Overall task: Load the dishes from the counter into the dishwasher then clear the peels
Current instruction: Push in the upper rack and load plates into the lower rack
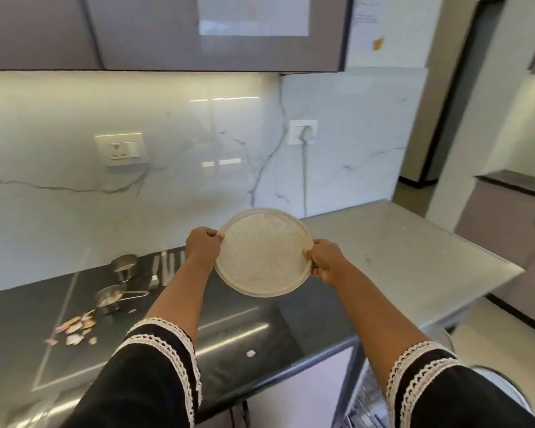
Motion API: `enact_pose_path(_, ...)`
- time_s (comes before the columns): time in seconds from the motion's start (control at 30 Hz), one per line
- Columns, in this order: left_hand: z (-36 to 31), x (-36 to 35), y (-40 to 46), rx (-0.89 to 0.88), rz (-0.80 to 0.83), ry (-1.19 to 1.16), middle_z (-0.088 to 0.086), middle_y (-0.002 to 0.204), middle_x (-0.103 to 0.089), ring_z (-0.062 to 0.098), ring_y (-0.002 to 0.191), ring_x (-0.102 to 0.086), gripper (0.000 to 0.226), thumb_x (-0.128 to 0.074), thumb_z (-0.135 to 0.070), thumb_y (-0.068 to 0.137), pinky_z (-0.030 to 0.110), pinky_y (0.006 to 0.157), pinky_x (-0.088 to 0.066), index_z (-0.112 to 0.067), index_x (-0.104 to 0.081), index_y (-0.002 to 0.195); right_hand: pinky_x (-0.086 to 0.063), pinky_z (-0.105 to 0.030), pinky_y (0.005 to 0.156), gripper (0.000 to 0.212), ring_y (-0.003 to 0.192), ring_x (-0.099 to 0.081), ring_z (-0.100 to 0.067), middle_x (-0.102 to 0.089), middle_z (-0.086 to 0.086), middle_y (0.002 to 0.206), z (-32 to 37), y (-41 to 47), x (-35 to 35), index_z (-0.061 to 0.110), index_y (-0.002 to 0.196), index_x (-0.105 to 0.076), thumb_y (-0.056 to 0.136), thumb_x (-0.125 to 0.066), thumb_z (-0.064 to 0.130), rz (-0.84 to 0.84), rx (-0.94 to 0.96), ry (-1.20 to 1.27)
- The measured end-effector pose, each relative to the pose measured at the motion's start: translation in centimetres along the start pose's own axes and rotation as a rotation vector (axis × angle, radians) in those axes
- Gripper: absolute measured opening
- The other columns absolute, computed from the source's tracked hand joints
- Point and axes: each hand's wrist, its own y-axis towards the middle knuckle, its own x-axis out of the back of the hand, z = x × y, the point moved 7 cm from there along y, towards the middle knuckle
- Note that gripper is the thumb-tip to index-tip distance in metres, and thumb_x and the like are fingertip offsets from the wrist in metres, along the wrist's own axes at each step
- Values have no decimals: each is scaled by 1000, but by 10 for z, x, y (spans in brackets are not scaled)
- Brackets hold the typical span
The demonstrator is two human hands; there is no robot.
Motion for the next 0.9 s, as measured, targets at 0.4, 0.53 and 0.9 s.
enact_pose_path(0.4,-116,-242,-79,-193,461,-9,13,117,-66,32,111,-59,25,-65,-15,90,36,94,-48,-5,-68,112,-54,-37,64,16,95,-60,-30,-61,-14,109,-16,-39,258,13,98,-58,96,-50,-1,-471,-2,-10)
enact_pose_path(0.53,-148,-312,-121,-299,573,33,14,110,-68,31,98,-62,22,-65,-16,89,31,78,-46,-7,-69,109,-56,-44,77,21,102,-60,-32,-62,-14,112,-33,-58,335,11,108,-60,94,-51,-2,-616,-27,-1)
enact_pose_path(0.9,-172,-468,-215,-362,807,95,11,102,-70,29,92,-65,13,-69,-13,85,38,80,-54,-11,-66,97,-54,-38,65,26,93,-62,-30,-62,-13,110,-112,-86,479,13,116,-57,94,-52,0,-825,-171,91)
